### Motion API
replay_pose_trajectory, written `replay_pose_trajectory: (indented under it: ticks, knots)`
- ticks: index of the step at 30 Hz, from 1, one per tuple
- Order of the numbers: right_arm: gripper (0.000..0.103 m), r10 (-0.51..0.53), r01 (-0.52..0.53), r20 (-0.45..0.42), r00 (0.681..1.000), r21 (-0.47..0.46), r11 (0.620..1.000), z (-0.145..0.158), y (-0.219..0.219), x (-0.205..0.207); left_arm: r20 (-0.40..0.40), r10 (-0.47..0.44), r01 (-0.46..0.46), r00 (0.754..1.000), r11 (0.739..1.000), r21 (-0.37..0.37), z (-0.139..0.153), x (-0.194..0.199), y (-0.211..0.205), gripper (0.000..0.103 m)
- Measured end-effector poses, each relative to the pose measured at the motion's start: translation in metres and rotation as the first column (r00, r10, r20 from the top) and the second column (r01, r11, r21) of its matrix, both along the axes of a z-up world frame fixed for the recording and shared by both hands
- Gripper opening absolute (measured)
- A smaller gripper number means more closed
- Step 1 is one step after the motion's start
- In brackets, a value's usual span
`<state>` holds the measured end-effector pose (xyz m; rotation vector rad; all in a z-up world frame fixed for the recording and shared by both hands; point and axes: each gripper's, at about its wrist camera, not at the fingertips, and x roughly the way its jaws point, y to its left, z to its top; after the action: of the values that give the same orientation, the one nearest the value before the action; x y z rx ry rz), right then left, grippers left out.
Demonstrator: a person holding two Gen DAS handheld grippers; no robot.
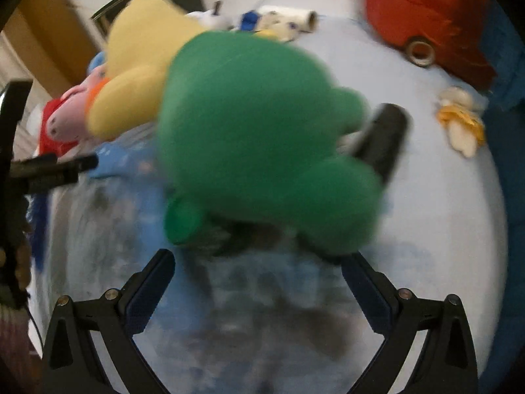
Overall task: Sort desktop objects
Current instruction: 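Grasp the green jar with the right tool while the left tool grasps the blue boomerang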
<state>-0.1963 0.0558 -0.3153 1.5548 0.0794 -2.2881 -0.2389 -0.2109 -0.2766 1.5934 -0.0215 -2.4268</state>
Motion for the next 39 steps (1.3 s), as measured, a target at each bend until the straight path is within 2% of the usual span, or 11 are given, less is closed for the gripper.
replay_pose_trajectory:
  ticks: [7,12,15,17,19,22,30,31,33,37,39]
  knots:
    - [0.103,-0.031,0.027,-0.059,0.998,-0.052,0.998,0.021,0.009,0.015,-0.051,-0.118,0.127,0.992,0.967,0.221,0.017,0.039,0.068,0.103]
    - [0.103,-0.136,0.131,-0.111,0.984,-0.056,0.990,0.041,0.052,0.030,-0.030,-0.152,0.155,0.988,0.958,0.242,-0.006,0.033,0.123,0.103]
    - [0.100,-0.160,0.156,-0.106,0.981,-0.044,0.987,0.044,0.069,0.030,-0.085,-0.099,0.119,0.991,0.956,0.267,-0.010,0.026,0.120,0.099]
    - [0.091,-0.156,0.152,-0.094,0.983,-0.053,0.987,0.042,0.071,0.027,-0.044,-0.094,0.101,0.995,0.976,0.191,-0.016,0.023,0.114,0.076]
    - [0.089,-0.143,0.137,-0.087,0.986,-0.073,0.988,0.038,0.063,0.032,-0.016,-0.103,0.103,0.995,0.961,0.256,-0.028,0.025,0.094,0.076]
    - [0.089,-0.090,0.081,-0.078,0.993,-0.110,0.991,0.033,0.039,0.024,-0.015,-0.083,0.084,0.996,0.989,0.125,-0.028,0.033,0.070,0.071]
    - [0.091,-0.031,0.028,-0.036,0.999,-0.086,0.996,0.009,-0.012,0.007,0.008,-0.031,0.029,0.999,0.971,0.237,-0.025,0.033,0.043,0.070]
    - [0.088,-0.030,0.028,-0.029,0.999,-0.069,0.997,0.004,-0.014,0.004,0.007,-0.041,0.038,0.999,0.969,0.245,-0.025,0.032,0.047,0.070]
    - [0.056,-0.026,0.027,0.003,1.000,-0.045,0.999,-0.009,-0.015,-0.002,0.006,-0.067,0.063,0.998,0.961,0.271,-0.023,0.030,0.062,0.070]
    - [0.056,-0.101,0.101,0.008,0.995,-0.044,0.994,-0.010,0.009,-0.007,-0.019,-0.098,0.099,0.995,0.945,0.311,-0.015,0.022,0.089,0.071]
    - [0.056,-0.126,0.126,0.002,0.992,-0.029,0.992,-0.009,0.023,-0.007,-0.009,-0.106,0.103,0.994,0.941,0.323,-0.018,0.013,0.106,0.080]
